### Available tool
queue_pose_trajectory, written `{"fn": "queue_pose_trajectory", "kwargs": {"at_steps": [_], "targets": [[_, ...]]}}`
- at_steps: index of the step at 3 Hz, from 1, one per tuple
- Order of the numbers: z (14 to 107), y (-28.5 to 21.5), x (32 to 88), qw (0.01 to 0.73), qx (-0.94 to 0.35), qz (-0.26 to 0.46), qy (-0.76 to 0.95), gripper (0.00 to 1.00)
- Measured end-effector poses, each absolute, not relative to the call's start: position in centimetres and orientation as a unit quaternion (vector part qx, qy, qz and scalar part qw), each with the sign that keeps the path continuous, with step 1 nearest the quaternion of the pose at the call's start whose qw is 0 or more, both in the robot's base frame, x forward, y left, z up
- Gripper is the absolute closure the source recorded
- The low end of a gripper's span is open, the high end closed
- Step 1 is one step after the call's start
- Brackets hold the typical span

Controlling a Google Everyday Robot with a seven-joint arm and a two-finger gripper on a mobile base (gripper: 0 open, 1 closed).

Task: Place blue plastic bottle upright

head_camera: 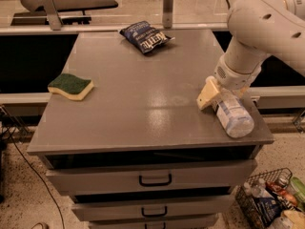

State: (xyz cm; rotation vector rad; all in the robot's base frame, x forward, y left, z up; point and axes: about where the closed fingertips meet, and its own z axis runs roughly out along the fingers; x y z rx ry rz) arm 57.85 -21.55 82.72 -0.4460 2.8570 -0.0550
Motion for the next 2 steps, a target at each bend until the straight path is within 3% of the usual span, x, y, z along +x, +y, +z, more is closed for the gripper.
{"fn": "queue_pose_trajectory", "kwargs": {"at_steps": [2], "targets": [[83.36,-21.45,58.02,0.127,-0.154,-0.022,0.980,0.88]]}}
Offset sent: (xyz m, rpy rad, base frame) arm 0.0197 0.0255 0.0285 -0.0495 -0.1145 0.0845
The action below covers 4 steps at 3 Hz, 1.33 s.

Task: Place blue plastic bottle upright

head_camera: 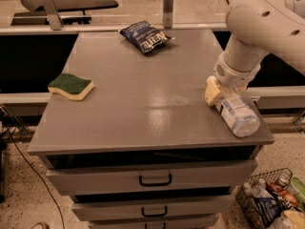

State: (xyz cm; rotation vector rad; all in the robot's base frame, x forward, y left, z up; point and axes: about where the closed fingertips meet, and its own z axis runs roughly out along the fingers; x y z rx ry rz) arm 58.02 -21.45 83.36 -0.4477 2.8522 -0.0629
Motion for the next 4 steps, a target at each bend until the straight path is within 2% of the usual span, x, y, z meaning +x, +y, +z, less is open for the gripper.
{"fn": "queue_pose_trajectory", "kwargs": {"at_steps": [1,3,4], "targets": [[84.6,-20.1,59.0,0.166,-0.181,-0.022,0.969,1.00],[91.7,-15.5,62.8,0.325,-0.275,-0.003,0.905,1.00],[95.2,-13.5,64.1,0.403,-0.309,0.038,0.861,1.00]]}}
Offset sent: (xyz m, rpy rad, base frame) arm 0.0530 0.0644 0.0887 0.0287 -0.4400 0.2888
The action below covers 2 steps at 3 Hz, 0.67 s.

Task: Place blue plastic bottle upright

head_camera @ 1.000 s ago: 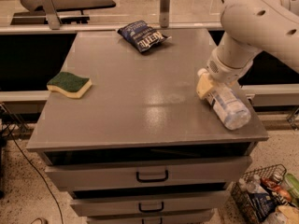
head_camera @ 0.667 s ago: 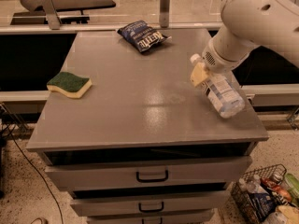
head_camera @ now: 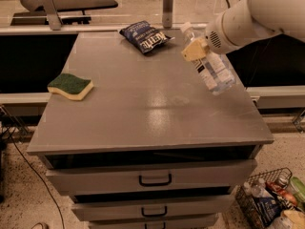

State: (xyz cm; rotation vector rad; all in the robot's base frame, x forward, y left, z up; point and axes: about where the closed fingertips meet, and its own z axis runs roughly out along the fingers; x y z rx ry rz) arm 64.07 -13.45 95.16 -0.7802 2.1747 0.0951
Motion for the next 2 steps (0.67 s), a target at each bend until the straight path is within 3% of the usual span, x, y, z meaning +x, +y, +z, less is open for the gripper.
{"fn": "queue_pose_trajectory", "kwargs": {"at_steps": [2], "targets": [[96.18,-12.45,64.04,0.424,-0.330,0.049,0.842,1.00]]}}
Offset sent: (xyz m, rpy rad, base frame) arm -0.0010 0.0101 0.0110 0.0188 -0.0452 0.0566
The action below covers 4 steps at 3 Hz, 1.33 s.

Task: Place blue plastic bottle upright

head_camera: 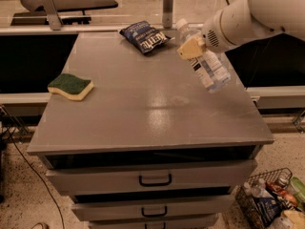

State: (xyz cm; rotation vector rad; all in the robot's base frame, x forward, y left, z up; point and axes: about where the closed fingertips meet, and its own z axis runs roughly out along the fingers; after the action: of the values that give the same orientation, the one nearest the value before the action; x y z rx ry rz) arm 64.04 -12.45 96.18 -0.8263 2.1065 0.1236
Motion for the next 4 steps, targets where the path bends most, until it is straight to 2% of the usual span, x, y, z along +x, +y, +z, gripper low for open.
{"fn": "queue_pose_trajectory", "kwargs": {"at_steps": [1,3,4], "targets": [[97.1,-11.4,64.9,0.463,-0.304,0.097,0.827,1.00],[99.6,-9.7,70.3,0.588,-0.251,0.234,0.733,1.00],[99.5,-8.5,72.0,0.629,-0.252,0.260,0.688,1.00]]}}
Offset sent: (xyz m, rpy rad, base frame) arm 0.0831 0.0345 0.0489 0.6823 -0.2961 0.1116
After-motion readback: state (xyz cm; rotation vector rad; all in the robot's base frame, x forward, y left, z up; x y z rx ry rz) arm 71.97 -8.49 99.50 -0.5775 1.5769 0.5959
